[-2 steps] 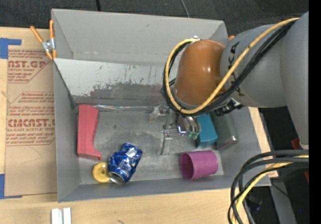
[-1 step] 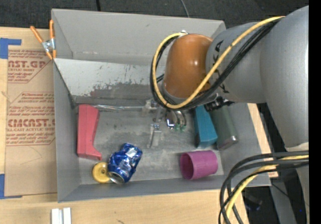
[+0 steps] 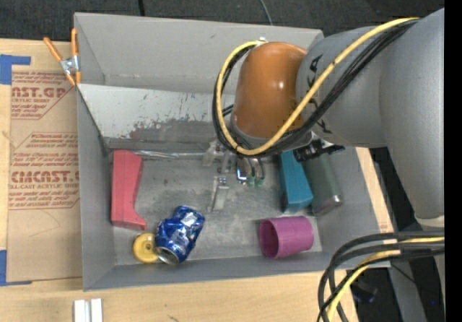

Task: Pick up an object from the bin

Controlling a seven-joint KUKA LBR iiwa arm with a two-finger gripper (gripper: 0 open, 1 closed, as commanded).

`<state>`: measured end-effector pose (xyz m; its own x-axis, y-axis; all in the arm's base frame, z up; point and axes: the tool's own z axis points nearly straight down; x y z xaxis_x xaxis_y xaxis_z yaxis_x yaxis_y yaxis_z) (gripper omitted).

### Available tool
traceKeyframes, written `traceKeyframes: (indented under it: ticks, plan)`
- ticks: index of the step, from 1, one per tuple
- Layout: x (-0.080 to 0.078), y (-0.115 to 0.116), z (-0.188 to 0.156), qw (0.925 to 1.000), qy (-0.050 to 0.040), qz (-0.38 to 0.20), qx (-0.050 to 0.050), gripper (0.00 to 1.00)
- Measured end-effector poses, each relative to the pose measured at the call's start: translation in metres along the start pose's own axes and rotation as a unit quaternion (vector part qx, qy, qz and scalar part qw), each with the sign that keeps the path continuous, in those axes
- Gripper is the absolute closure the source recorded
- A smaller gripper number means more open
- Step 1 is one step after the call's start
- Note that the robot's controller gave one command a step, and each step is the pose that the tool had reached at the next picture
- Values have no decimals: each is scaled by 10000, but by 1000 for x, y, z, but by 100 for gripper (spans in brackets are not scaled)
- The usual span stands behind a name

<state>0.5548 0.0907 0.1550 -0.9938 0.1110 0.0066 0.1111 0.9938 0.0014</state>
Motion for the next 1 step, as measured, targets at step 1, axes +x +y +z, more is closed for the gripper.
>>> traceKeyframes:
  ticks: [1]
  plan:
    - [13, 11, -20, 9999, -81, 83, -20, 0]
